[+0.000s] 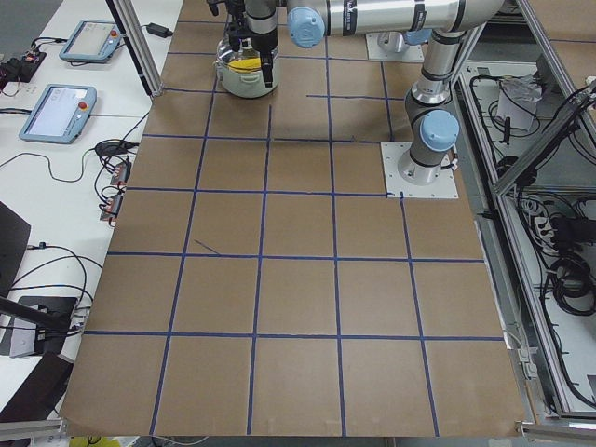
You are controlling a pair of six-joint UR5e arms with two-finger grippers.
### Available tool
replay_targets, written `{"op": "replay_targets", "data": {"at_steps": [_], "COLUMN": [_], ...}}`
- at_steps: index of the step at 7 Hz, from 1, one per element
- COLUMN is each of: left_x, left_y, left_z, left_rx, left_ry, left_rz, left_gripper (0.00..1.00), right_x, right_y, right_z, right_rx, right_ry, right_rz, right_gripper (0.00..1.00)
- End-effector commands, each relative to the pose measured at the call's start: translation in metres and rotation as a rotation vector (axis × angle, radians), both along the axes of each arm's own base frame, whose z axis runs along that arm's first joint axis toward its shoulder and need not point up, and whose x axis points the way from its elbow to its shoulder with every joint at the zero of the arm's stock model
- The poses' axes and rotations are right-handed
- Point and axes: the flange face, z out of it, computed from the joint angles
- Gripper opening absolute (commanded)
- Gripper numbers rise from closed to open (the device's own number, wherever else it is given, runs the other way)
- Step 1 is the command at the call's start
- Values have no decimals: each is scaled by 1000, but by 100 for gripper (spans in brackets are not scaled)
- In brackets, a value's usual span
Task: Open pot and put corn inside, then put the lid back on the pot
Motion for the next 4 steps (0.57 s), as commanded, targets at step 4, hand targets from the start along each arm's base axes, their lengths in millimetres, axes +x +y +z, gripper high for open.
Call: {"op": "replay_targets", "data": {"at_steps": [4], "left_x": [0], "left_y": [0], "left_z": [0], "left_rx": [0], "left_ry": [1], "left_rz": [0], "left_gripper": [100], "right_x": [-1], "right_y": [-7], "right_z": [17], "right_rx": [-27], "right_ry": [-16], "right_rz": [-1], "right_gripper": [84]}}
